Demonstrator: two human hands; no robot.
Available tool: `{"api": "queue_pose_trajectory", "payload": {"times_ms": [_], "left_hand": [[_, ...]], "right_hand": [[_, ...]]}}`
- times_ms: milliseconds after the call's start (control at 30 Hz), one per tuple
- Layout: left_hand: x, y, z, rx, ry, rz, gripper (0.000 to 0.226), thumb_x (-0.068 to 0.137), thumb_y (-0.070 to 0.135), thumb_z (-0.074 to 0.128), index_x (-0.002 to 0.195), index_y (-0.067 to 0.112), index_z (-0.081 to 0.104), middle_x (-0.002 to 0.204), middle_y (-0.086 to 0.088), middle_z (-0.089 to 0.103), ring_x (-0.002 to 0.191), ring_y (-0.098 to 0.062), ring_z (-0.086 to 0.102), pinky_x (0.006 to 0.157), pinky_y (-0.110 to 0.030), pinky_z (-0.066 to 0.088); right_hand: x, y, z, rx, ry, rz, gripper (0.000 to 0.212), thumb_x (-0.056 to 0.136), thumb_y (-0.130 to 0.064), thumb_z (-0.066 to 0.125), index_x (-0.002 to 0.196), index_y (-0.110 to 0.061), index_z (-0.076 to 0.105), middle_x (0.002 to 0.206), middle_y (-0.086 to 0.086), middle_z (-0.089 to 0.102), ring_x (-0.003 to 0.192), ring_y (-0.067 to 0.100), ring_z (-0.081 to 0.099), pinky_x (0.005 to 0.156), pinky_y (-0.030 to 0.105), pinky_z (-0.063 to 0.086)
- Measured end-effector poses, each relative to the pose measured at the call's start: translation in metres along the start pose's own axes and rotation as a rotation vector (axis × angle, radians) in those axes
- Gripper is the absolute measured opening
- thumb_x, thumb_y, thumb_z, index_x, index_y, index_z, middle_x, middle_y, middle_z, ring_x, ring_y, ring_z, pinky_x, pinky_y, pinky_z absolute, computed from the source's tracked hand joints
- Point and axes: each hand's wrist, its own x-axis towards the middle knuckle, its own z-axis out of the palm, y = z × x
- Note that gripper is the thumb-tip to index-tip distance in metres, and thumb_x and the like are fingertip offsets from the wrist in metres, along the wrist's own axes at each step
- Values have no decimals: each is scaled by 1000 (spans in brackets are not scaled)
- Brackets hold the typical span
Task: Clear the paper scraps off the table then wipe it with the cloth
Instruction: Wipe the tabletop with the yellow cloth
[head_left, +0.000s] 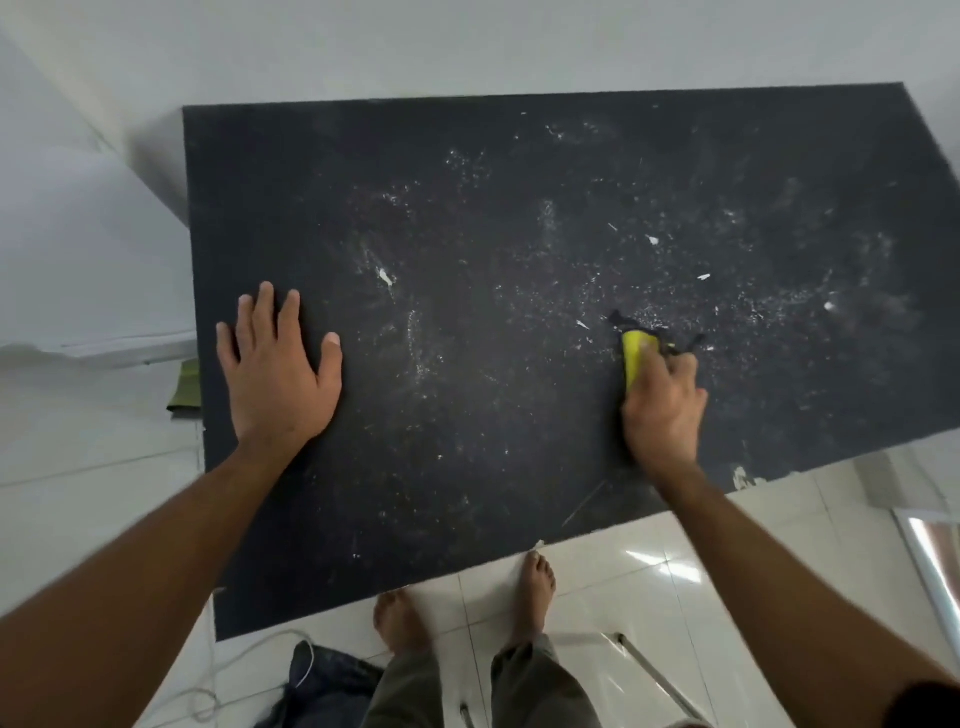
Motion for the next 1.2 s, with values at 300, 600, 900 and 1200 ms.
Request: {"api": "queue_pose_trajectory", "payload": {"times_ms": [300,600,900,1200], "left_hand": [[1,-6,2,-49,4,7,59,106,43,24,156,13,34,168,-11,23,157,-30,14,127,-54,8],[3,-5,0,-50,-30,9,64,100,41,26,158,15,32,169,-10,21,157,-29,13,127,-51,4],[56,-35,-14,-7,34,126,51,97,37,33,139,16,53,140,-9,50,126,-31,44,104,-49,34],[60,-37,-14,-119,30,92,50,100,33,34,142,13,53,150,-8,47,139,-29,40,116,-49,28]], "right_hand": [[-91,-188,38,100,-189,-769,47,86,-14,51,133,-21,54,102,8,52,87,30,54,72,41,36],[63,-62,2,29,49,-47,20,89,0,48,108,-2,56,103,22,50,80,41,54,77,52,44],[-29,-214,46,35,-48,-795,25,88,-22,60,113,-18,63,101,8,59,84,29,58,67,41,40],[53,-187,17,34,83,-258,32,82,-3,51,113,-4,59,103,19,56,81,37,58,67,44,48]]}}
